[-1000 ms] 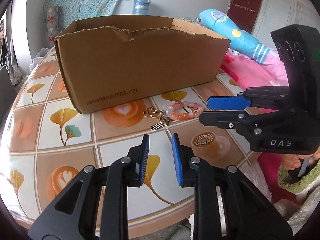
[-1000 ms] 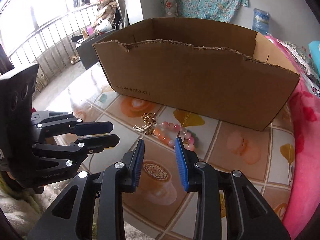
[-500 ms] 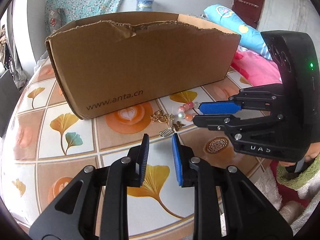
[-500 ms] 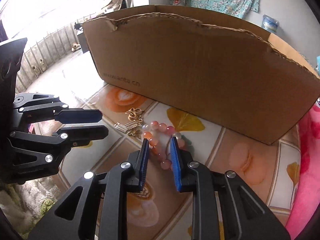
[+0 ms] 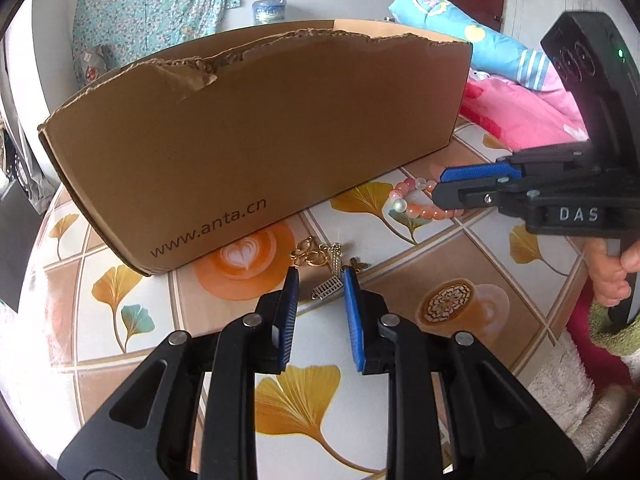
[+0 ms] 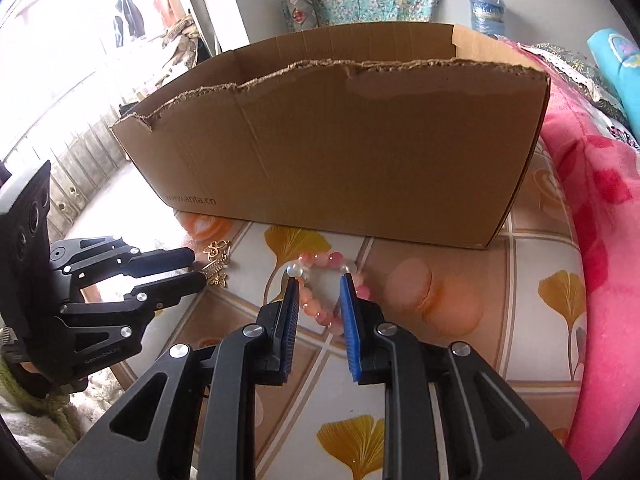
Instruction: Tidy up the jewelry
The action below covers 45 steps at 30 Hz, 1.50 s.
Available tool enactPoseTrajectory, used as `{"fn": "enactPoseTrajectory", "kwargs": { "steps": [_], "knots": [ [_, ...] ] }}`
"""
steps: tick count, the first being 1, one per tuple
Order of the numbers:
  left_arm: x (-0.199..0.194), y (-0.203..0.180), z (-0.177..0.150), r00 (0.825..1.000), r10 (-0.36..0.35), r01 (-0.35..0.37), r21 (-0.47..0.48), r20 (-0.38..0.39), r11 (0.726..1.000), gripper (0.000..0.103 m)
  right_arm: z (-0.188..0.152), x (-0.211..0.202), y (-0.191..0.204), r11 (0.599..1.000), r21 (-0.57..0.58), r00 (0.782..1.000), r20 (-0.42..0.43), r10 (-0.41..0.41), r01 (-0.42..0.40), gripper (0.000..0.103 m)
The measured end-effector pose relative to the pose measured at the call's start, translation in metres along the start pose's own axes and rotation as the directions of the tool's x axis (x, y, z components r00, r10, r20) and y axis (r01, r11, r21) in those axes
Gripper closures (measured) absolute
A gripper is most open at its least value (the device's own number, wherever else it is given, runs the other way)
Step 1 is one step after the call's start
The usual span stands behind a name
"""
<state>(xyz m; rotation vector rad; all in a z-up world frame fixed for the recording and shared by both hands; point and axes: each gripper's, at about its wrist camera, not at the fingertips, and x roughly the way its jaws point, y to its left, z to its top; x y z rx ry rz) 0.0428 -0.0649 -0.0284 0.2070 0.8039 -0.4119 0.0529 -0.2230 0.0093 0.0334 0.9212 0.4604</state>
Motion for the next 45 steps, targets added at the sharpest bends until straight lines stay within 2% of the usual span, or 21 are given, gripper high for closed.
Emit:
{"fn": "enactPoseTrajectory", "kwargs": {
  "steps": [5,8,11,13,21,27,32,39,45],
  "knots": [
    [0.001,-0.002,0.003,1.0,-0.017,0.018,0.03,-0.013,0.999,0.094,-0.001,-0.012,-0.001,0.999,0.016,0.999,0.035,0.029,-0.03,0.082],
    [0.0,-0.004,0.002,1.0,-0.016,0.017,0.046,-0.017,0.999,0.097,-0.004,-0.017,0.002,0.999,0.013,0.999,0.042,0.03,-0.03,0.082],
    [0.0,-0.004,0.001,1.0,-0.023,0.024,0.031,-0.013,0.999,0.098,-0.002,-0.013,0.013,1.0,0.006,0.999,0.043,0.029,-0.03,0.082],
    [-0.003,-0.003,-0.001,1.0,-0.03,0.03,0.014,-0.007,0.999,0.103,0.002,-0.012,0.022,1.0,0.001,0.999,0.042,0.03,-0.03,0.082],
    [-0.011,0.006,-0.014,0.999,-0.04,0.041,-0.04,0.005,0.998,0.103,0.009,-0.014,0.045,0.998,-0.022,0.998,0.024,0.06,-0.059,0.082],
    [-0.02,0.012,-0.024,0.998,-0.06,0.062,-0.086,0.035,0.994,0.103,0.012,0.004,0.066,0.996,-0.04,0.996,-0.034,0.081,-0.082,0.08],
    [-0.025,0.017,-0.026,0.996,-0.073,0.079,-0.114,0.059,0.99,0.103,0.017,0.022,0.075,0.998,-0.058,0.997,-0.074,0.035,-0.039,0.073],
    [-0.021,0.018,-0.027,0.994,-0.085,0.093,-0.137,0.062,0.986,0.103,0.02,0.047,0.078,0.998,-0.068,0.991,-0.13,-0.025,0.017,0.073],
    [-0.022,0.02,-0.031,0.994,-0.091,0.1,-0.142,0.065,0.985,0.103,0.021,0.057,0.089,0.992,-0.117,0.989,-0.13,-0.066,0.051,0.077]
  ]
}}
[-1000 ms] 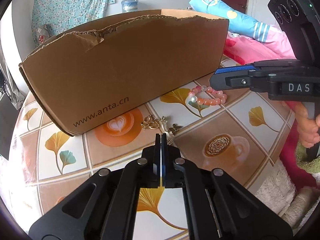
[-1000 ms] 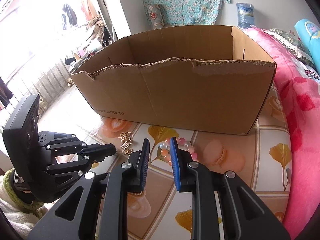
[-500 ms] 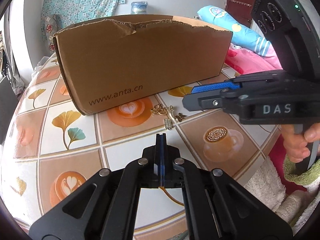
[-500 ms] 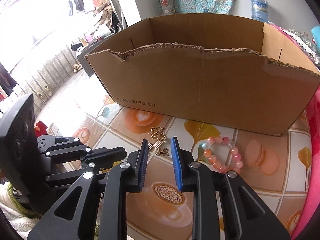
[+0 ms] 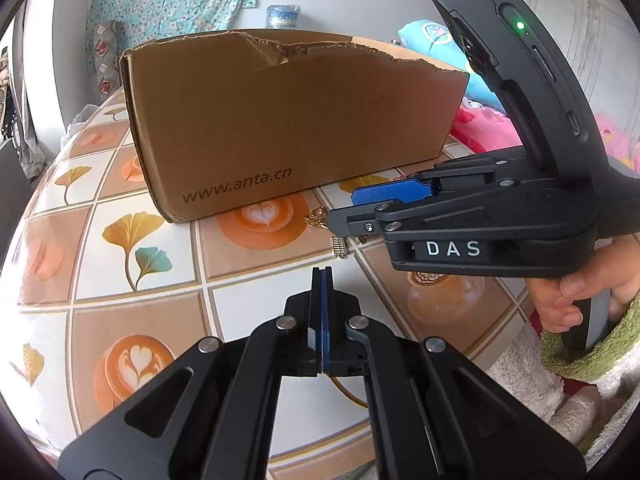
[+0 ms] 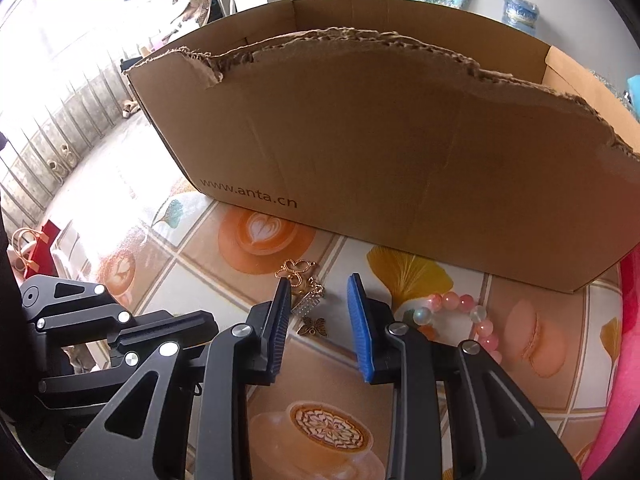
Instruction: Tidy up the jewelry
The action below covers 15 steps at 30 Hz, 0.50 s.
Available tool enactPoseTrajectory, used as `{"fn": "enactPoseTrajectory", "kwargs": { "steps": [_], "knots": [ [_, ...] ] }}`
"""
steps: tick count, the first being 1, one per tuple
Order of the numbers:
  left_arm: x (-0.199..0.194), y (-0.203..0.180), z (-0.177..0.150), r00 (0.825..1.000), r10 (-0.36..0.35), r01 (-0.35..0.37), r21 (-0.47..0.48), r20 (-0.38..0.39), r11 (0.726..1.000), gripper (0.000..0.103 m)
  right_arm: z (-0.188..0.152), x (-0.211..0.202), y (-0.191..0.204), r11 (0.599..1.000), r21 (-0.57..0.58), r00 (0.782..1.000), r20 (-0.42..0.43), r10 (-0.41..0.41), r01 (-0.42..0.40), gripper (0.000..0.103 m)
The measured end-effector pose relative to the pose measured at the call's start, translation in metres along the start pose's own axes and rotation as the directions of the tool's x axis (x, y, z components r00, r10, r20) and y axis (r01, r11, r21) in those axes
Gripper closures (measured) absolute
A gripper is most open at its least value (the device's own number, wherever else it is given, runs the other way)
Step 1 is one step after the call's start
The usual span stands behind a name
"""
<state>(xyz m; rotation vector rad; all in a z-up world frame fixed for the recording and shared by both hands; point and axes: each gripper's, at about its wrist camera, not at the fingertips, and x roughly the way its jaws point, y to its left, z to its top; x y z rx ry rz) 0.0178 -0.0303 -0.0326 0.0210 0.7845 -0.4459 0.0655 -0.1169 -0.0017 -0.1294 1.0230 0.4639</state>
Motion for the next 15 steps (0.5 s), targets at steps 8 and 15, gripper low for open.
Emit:
{"fn": "enactPoseTrajectory", "kwargs": {
  "steps": [8,15],
  "knots": [
    [-0.002,0.001,-0.001,1.0,-0.002,0.002,0.001,0.007,1.0,0.103,0.007,0.005,0.01,1.0,0.008,1.0,-0.01,0.015,-0.015,0.098],
    [-0.003,0.003,-0.001,1.0,-0.007,0.007,-0.002,0.009,1.0,0.103,0.01,-0.014,-0.008,0.987,0.116,0.993,0.059,0.105,-0.111,0.098]
  ]
}}
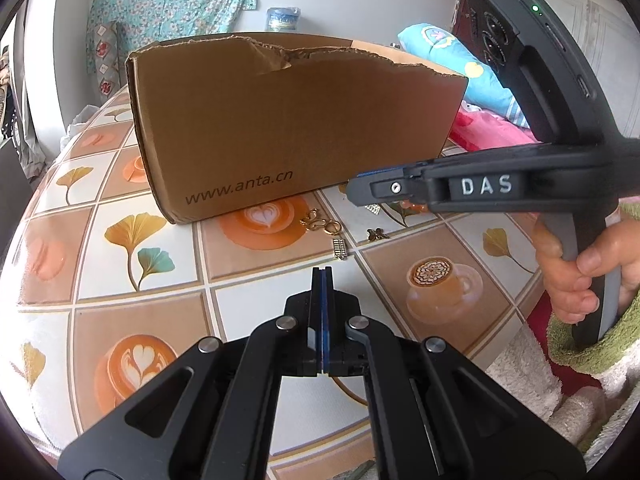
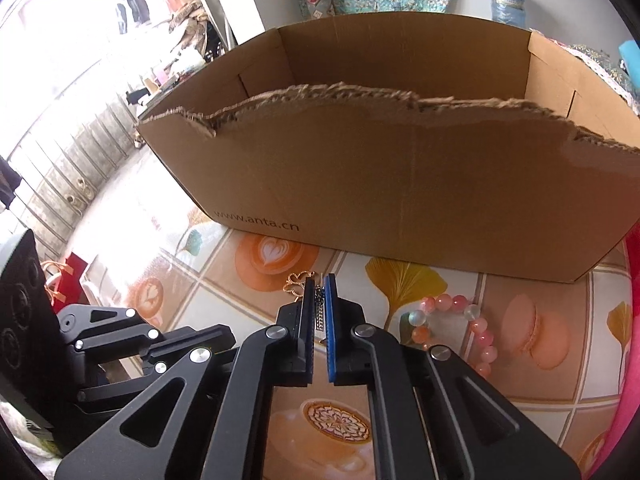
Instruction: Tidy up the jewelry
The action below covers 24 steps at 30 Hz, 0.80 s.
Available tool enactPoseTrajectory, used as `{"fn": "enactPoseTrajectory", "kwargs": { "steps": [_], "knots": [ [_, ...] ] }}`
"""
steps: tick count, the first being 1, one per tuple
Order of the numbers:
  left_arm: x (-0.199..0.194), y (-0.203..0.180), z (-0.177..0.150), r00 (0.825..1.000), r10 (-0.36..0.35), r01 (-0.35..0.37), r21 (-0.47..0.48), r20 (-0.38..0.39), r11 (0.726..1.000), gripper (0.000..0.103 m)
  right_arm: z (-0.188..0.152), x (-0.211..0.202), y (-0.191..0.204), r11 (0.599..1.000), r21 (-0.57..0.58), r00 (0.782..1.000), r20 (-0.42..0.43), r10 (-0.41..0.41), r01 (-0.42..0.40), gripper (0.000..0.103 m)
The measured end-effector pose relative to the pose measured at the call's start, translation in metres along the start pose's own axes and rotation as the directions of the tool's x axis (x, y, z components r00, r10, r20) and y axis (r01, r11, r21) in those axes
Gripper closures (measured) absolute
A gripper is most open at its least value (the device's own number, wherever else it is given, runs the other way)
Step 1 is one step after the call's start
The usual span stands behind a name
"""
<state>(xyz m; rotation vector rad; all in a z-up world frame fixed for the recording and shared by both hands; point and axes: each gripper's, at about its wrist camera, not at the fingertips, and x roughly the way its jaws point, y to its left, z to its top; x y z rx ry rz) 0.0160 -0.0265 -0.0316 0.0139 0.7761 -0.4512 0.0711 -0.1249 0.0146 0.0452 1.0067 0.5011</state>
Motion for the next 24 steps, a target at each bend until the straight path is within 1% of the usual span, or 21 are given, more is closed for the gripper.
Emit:
{"fn": "enactPoseTrajectory", "kwargs": {
  "steps": [5,8,9,13,17,24],
  "knots": [
    [0.003,-0.003,0.003,1.0,-0.01,0.01,0.007,-0.001,1.0,0.103,0.004,-0.018,-0.007,1.0,0.024,0.999,0.049,0.017,-0.018,0.098],
    [0.008,-0.003,0.005,1.0,-0.004,0.004,0.015,-0.007,1.0,0.095,0.005,-0.024,-0.008,0.999,0.025,0.998,0.063,0.019,-0.021,0.098],
    [0.009,-0.004,0.006,1.0,-0.003,0.003,0.017,-0.01,1.0,0.094,0.005,-0.025,-0.007,1.0,0.024,0.998,0.066,0.017,-0.019,0.098],
    [0.016,-0.008,0.008,1.0,-0.005,0.005,0.028,-0.029,1.0,0.094,0.0,-0.034,-0.015,0.999,0.032,0.997,0.07,0.017,-0.019,0.098],
    [0.02,-0.014,0.011,0.999,0.006,-0.005,0.056,-0.031,0.998,0.094,-0.007,-0.035,-0.022,0.998,0.05,0.998,0.067,0.022,-0.025,0.098],
    [0.029,-0.023,0.02,0.998,0.05,-0.045,0.103,-0.042,0.994,0.094,-0.013,-0.034,-0.034,0.996,0.074,0.997,0.071,0.034,-0.039,0.098]
  ]
}}
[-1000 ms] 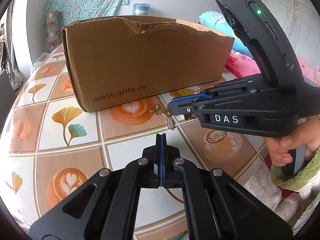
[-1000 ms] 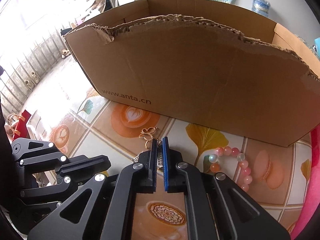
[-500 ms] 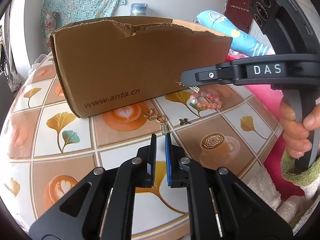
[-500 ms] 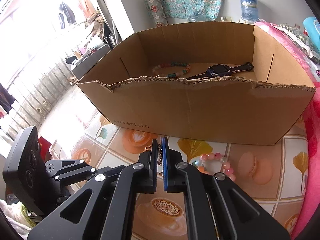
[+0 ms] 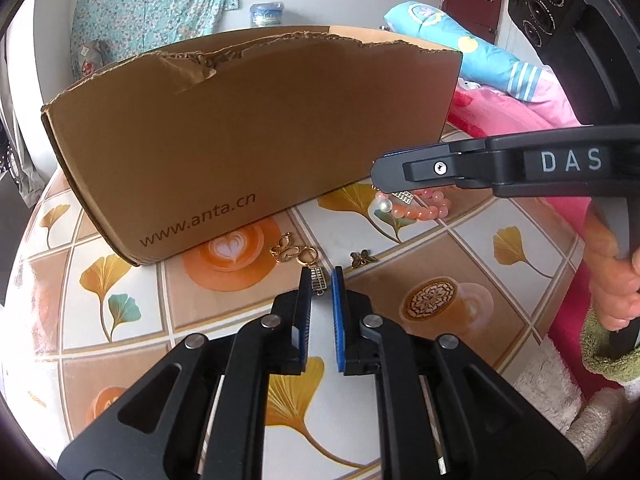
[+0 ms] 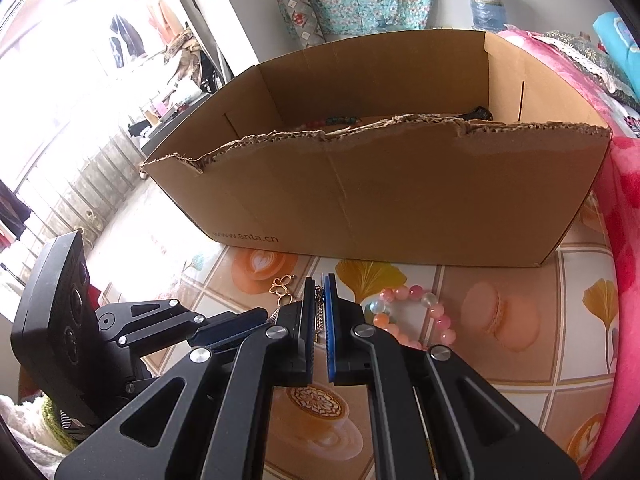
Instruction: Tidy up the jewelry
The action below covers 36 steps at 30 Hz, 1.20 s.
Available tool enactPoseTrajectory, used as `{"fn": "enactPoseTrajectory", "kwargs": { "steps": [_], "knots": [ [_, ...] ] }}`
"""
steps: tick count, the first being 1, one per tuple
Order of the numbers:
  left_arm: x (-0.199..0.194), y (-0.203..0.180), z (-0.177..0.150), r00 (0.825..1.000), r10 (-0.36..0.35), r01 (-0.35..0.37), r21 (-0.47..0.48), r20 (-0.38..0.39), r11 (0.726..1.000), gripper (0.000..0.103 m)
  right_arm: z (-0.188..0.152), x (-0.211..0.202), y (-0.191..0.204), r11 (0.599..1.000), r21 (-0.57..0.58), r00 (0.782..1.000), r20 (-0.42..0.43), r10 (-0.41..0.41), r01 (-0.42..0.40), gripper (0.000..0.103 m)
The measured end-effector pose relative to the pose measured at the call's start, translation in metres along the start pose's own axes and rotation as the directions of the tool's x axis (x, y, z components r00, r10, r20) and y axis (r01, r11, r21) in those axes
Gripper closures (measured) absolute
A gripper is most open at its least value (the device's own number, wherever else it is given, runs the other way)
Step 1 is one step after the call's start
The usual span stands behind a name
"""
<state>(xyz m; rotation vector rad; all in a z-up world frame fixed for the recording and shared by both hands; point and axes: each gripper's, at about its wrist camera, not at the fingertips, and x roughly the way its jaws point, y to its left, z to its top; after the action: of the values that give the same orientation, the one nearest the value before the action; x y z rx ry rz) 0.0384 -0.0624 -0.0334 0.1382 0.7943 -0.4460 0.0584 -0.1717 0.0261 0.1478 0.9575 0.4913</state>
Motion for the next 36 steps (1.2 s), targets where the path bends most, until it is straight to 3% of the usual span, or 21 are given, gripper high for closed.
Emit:
{"fn": "enactPoseTrajectory", "kwargs": {
  "steps": [16,27,31,33,36],
  "knots": [
    [-0.007,0.006,-0.004,1.0,-0.003,0.003,-0.013,0.009,1.0,0.103,-0.004,-0.005,-0.013,0.999,0.037,0.999,0.026,0.029,-0.03,0.098],
    [-0.031,0.006,-0.007,0.999,0.004,-0.004,-0.006,0.054,1.0,0.103,-0.001,-0.026,0.0,0.999,0.003,0.996,0.079,0.042,-0.042,0.098],
    [-0.028,0.003,-0.007,0.999,0.015,-0.015,0.007,0.037,1.0,0.103,-0.002,-0.029,0.002,0.999,-0.002,0.996,0.079,0.046,-0.046,0.098],
    [-0.021,0.004,-0.005,1.0,0.019,-0.019,0.0,0.01,1.0,0.086,-0.003,-0.03,0.001,0.999,-0.001,0.996,0.075,0.047,-0.047,0.098],
    [-0.013,0.005,-0.002,1.0,0.019,-0.019,-0.003,-0.006,1.0,0.077,-0.004,-0.03,0.002,0.999,-0.003,0.996,0.073,0.046,-0.046,0.098]
  ]
}}
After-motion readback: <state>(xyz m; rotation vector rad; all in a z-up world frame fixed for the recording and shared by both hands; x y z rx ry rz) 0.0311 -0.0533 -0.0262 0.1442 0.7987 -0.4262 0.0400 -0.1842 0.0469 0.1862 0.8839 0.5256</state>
